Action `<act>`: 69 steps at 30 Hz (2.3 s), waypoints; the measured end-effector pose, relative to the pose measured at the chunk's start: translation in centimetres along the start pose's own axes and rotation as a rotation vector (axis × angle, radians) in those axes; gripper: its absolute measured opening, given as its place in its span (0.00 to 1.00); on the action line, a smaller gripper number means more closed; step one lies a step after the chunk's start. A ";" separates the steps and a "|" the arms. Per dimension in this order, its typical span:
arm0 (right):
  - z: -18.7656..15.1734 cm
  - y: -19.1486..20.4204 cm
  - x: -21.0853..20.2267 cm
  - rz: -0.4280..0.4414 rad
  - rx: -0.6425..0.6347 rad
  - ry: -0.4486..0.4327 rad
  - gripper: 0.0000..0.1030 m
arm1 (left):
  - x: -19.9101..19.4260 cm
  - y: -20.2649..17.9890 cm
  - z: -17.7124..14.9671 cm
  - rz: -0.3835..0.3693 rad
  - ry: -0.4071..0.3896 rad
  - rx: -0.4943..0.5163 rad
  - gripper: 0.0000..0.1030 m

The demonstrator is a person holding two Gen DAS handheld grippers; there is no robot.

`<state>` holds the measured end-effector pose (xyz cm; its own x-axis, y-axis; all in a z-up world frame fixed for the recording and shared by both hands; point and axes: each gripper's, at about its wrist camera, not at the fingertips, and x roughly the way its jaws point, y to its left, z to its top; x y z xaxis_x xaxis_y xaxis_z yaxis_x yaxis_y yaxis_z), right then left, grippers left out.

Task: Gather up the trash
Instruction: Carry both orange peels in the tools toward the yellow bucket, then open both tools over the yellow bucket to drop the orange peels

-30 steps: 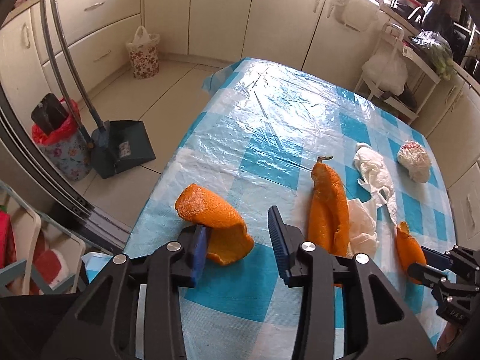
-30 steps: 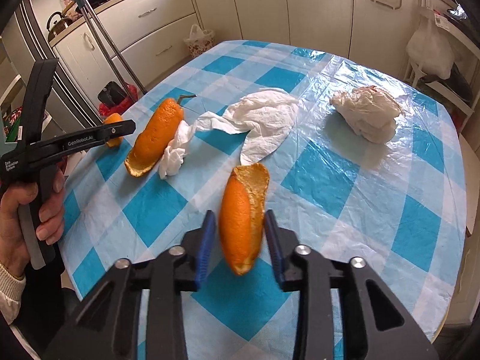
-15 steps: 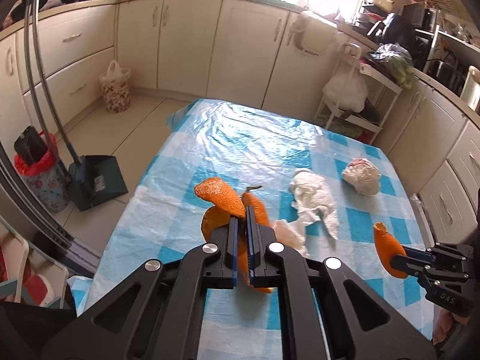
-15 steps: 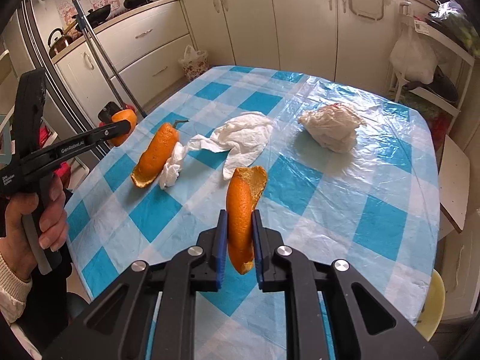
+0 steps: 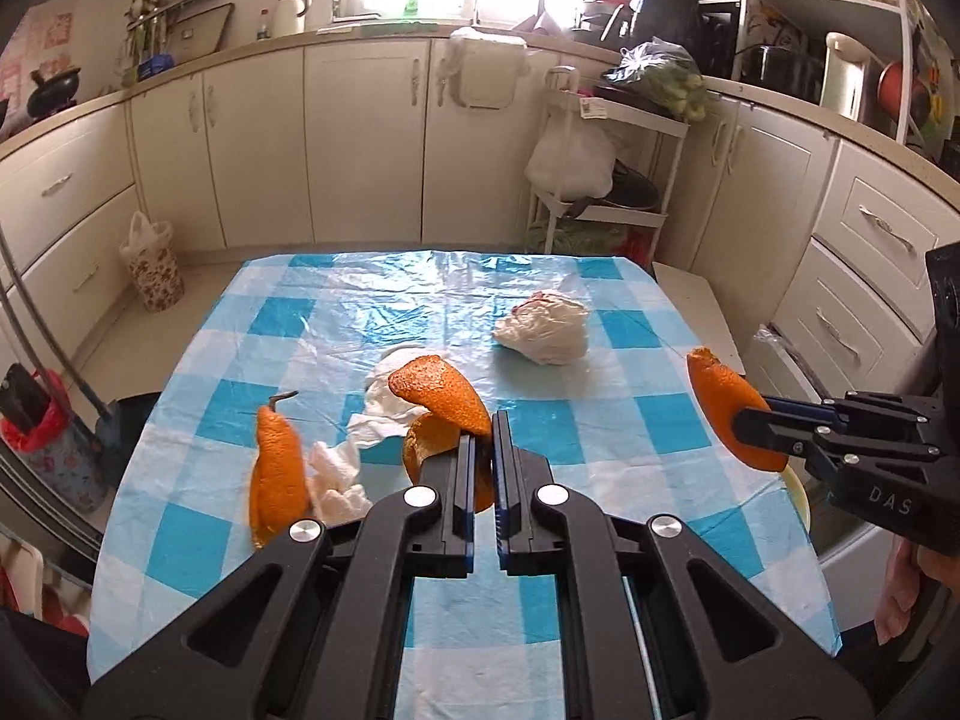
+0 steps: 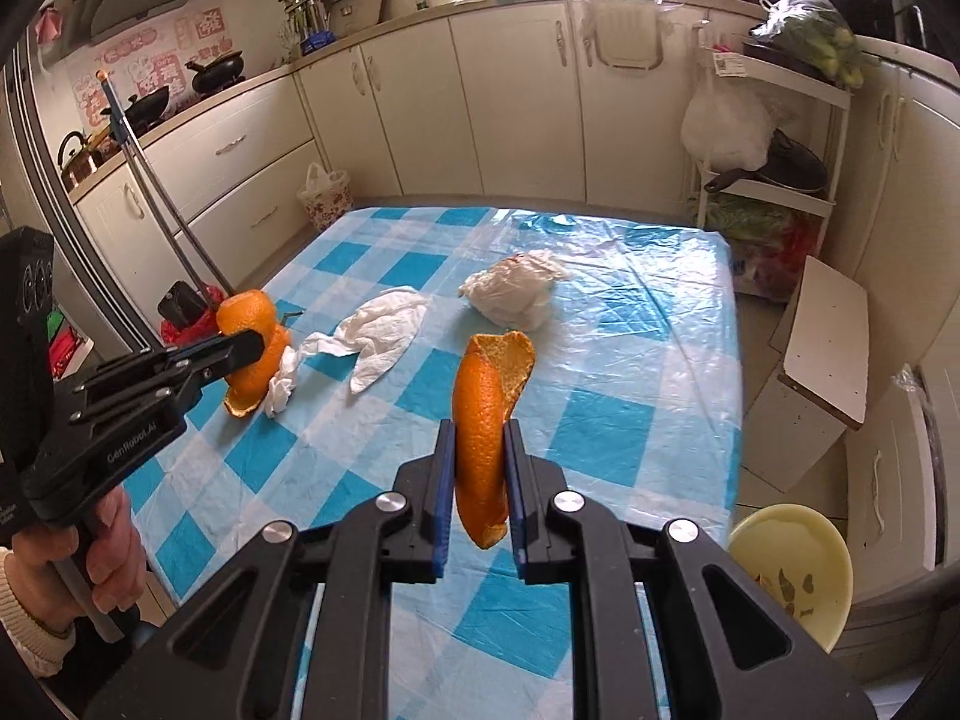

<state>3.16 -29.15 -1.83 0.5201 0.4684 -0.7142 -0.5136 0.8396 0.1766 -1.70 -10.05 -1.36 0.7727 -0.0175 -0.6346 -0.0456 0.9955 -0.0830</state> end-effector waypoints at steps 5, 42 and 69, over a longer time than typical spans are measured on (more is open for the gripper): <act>-0.2 -2.7 -2.1 -0.043 0.070 -0.045 0.16 | -0.5 -3.8 0.3 -0.017 -0.020 0.058 0.05; -7.2 -24.5 -2.9 -0.358 0.682 0.019 0.50 | 5.3 -26.2 -0.8 -0.328 0.109 0.236 0.05; -5.6 -25.6 -9.5 -0.544 0.711 -0.332 0.68 | 12.9 -33.1 -2.3 -0.305 0.233 0.226 0.68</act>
<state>7.55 -56.65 -3.30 0.7885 -0.0727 -0.6107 0.3338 0.8846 0.3257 8.36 -43.48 -8.54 0.5652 -0.3080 -0.7653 0.3220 0.9365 -0.1391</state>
